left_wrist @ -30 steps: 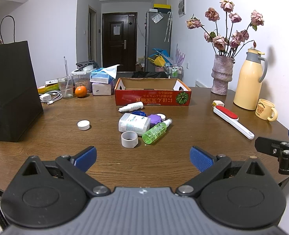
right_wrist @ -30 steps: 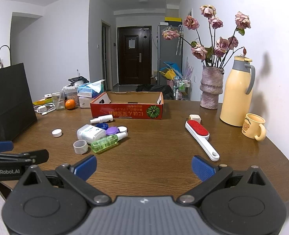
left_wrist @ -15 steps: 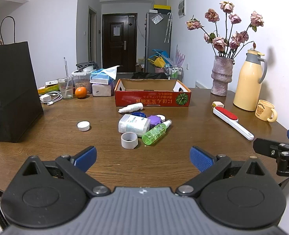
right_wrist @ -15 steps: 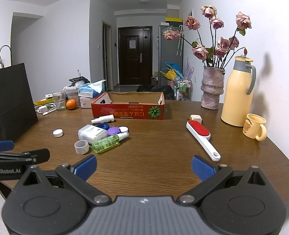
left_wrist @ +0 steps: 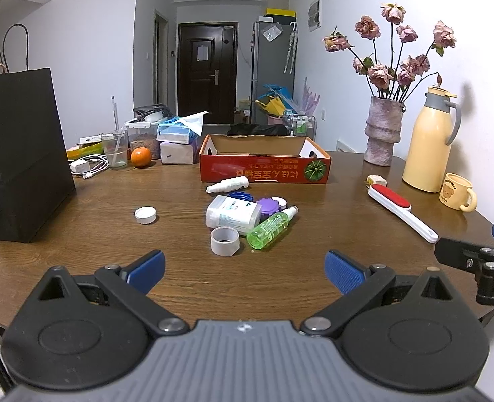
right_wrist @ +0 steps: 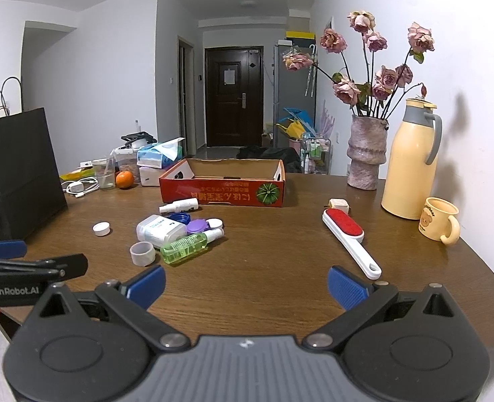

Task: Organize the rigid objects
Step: 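Reach the left tool to the grey tape roll and close on it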

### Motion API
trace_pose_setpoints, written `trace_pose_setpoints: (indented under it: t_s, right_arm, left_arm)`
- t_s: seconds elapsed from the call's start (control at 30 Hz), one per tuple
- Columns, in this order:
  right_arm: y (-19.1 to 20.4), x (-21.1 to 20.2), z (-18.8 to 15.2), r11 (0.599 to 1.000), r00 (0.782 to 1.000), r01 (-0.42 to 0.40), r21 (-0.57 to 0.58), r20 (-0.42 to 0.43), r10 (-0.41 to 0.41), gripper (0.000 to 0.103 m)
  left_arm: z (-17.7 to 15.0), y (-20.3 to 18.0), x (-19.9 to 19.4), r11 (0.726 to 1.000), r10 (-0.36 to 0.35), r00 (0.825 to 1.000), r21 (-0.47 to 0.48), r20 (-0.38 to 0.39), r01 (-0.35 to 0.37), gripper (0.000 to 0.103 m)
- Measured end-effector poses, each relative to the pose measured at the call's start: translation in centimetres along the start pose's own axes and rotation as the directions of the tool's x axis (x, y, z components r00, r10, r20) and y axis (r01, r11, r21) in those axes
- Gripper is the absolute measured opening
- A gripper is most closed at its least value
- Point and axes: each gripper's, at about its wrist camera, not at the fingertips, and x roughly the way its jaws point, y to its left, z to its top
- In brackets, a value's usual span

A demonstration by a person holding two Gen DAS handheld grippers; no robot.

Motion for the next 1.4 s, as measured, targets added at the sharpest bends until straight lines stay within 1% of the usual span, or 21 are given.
trace_pose_setpoints:
  t_s: [0.13, 0.4, 0.87, 1.4]
  right_arm:
    - [0.3, 0.7, 0.0, 1.0, 1.0, -0.005, -0.011, 0.001, 0.005, 0.103]
    - [1.1, 2.5, -0.2, 0.999, 0.999, -0.039, -0.016, 0.005, 0.039, 0.103]
    - [2.1, 6.7, 0.1, 0.998, 0.998, -0.056, -0.016, -0.04, 0.055, 0.103]
    - [3.2, 13.6, 1.1, 0.998, 0.993, -0.065, -0.009, -0.104, 0.063, 0.103]
  left_arm:
    - [-0.2, 0.6, 0.9, 1.0, 0.001, 1.0, -0.006, -0.006, -0.001, 0.103]
    - [-0.3, 1.6, 2.7, 1.0, 0.013, 1.0, -0.013, -0.017, -0.013, 0.103]
    - [0.1, 3.6, 6.7, 0.999, 0.027, 0.998, -0.025, -0.053, -0.029, 0.103]
    - [0.9, 5.6, 13.0, 0.999, 0.031, 0.993, -0.027, -0.113, -0.034, 0.103]
